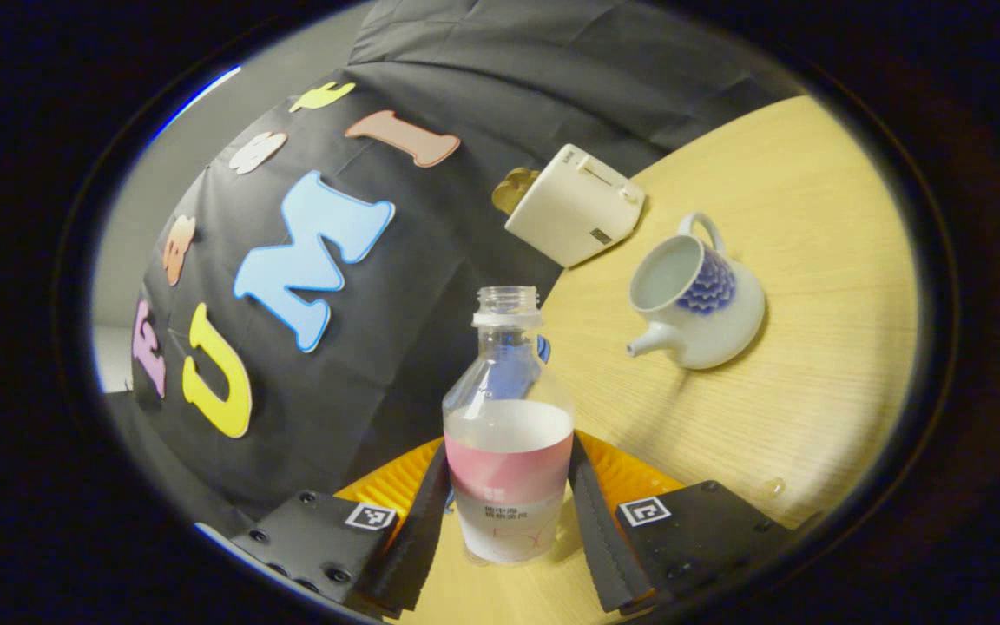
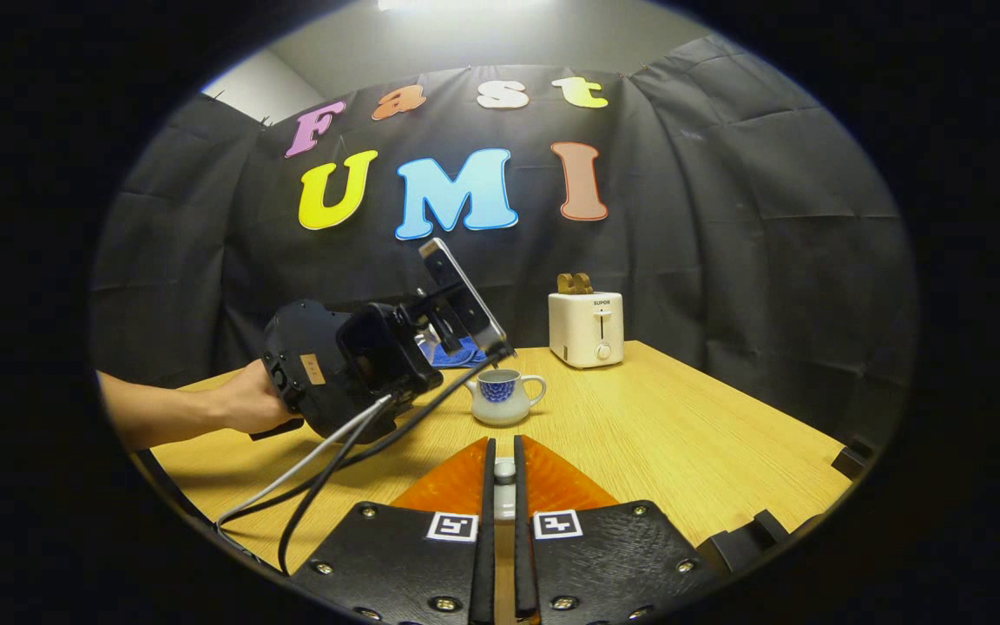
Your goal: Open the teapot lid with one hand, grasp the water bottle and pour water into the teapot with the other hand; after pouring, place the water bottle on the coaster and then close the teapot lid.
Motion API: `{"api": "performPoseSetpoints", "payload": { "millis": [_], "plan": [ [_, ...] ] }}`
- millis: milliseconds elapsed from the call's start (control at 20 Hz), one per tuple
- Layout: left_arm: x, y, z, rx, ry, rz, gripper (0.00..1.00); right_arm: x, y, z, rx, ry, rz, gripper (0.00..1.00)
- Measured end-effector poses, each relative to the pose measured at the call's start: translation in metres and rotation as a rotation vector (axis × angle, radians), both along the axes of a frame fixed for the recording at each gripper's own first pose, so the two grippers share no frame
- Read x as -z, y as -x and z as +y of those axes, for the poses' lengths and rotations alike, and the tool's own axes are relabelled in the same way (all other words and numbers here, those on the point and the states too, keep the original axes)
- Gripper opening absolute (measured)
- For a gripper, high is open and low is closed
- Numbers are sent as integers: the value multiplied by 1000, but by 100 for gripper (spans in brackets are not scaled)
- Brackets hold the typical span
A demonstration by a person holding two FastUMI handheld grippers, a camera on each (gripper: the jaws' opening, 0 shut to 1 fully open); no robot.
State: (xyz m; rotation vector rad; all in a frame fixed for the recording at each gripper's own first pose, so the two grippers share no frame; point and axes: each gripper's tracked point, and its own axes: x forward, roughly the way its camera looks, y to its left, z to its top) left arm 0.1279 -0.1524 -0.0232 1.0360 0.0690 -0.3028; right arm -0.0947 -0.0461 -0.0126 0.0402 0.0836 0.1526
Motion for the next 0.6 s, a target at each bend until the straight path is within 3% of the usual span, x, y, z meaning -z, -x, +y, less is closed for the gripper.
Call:
{"api": "performPoseSetpoints", "payload": {
  "millis": [150,600],
  "plan": [
    [4,0,-10,20,-110,-26,84,2,3,-5,11,4,0,9],
    [10,0,-20,57,-301,-47,84,9,2,-8,17,3,20,9]
  ]
}}
